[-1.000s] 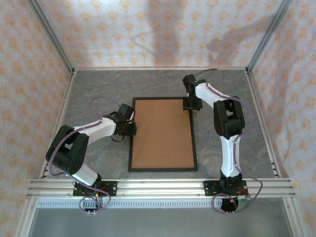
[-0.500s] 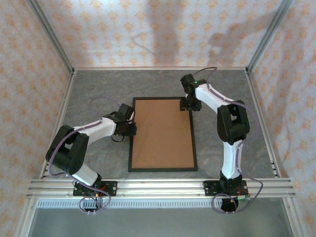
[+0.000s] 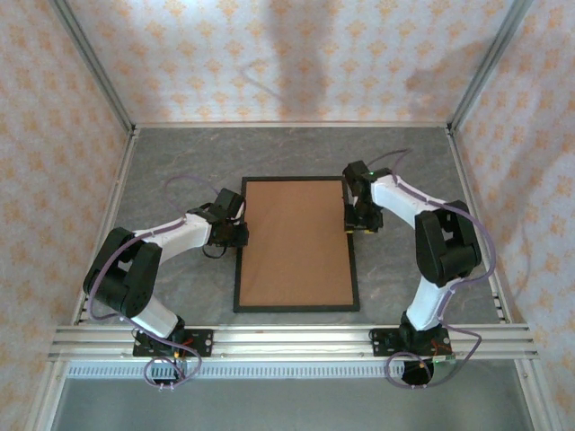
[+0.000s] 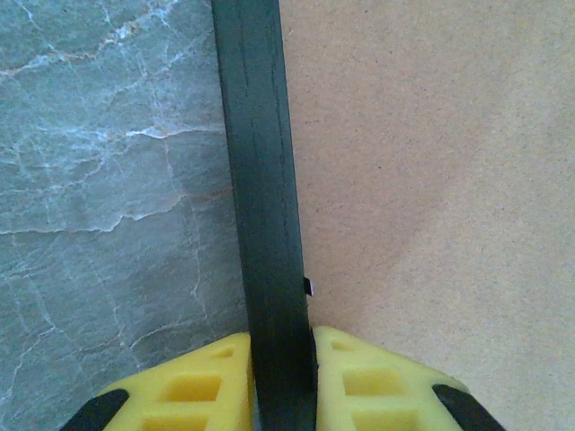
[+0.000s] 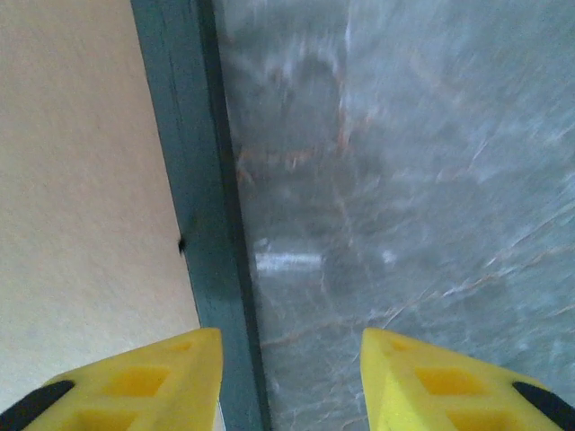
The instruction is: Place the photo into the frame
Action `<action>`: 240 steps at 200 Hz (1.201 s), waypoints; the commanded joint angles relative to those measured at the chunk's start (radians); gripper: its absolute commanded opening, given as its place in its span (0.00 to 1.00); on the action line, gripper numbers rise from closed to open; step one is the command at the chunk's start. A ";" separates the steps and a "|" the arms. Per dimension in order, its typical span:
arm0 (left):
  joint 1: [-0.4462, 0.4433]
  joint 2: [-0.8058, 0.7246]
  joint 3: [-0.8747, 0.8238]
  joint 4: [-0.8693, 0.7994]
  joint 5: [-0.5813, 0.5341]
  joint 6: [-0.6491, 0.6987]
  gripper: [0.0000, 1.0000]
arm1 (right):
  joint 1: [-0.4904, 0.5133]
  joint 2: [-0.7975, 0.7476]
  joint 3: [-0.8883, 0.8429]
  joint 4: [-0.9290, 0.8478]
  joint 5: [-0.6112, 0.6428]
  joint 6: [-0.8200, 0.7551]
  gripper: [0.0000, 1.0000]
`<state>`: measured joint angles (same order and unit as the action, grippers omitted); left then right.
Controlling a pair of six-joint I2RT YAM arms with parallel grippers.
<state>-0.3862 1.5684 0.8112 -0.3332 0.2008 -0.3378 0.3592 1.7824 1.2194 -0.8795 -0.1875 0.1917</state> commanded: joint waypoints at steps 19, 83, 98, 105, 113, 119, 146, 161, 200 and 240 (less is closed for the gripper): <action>-0.006 0.008 0.017 -0.030 -0.011 0.022 0.19 | 0.011 -0.009 -0.023 0.007 0.000 0.023 0.41; -0.006 0.012 0.017 -0.027 -0.008 0.023 0.19 | -0.036 0.035 0.061 0.086 -0.014 0.062 0.37; -0.006 0.012 0.017 -0.026 -0.007 0.023 0.19 | -0.040 0.064 0.086 0.077 -0.011 0.052 0.36; -0.005 0.011 0.019 -0.027 -0.008 0.022 0.19 | -0.039 0.074 0.091 0.074 -0.011 0.047 0.36; -0.006 0.012 0.018 -0.027 -0.009 0.022 0.20 | -0.040 0.084 0.097 0.073 -0.010 0.045 0.36; -0.006 0.012 0.018 -0.027 -0.009 0.023 0.19 | -0.041 0.090 0.099 0.074 -0.014 0.043 0.36; -0.006 0.015 0.018 -0.028 -0.011 0.023 0.19 | -0.039 0.110 0.104 0.077 -0.045 0.038 0.35; -0.005 0.016 0.020 -0.028 -0.009 0.023 0.19 | -0.040 0.118 0.105 0.068 -0.050 0.034 0.35; -0.005 0.016 0.018 -0.029 -0.014 0.022 0.19 | -0.039 0.083 0.083 0.039 -0.041 0.022 0.34; -0.006 0.018 0.016 -0.026 -0.011 0.021 0.19 | -0.039 0.029 0.064 0.011 -0.032 0.018 0.33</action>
<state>-0.3862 1.5688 0.8158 -0.3408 0.2008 -0.3378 0.3191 1.8740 1.2995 -0.8146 -0.2394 0.2237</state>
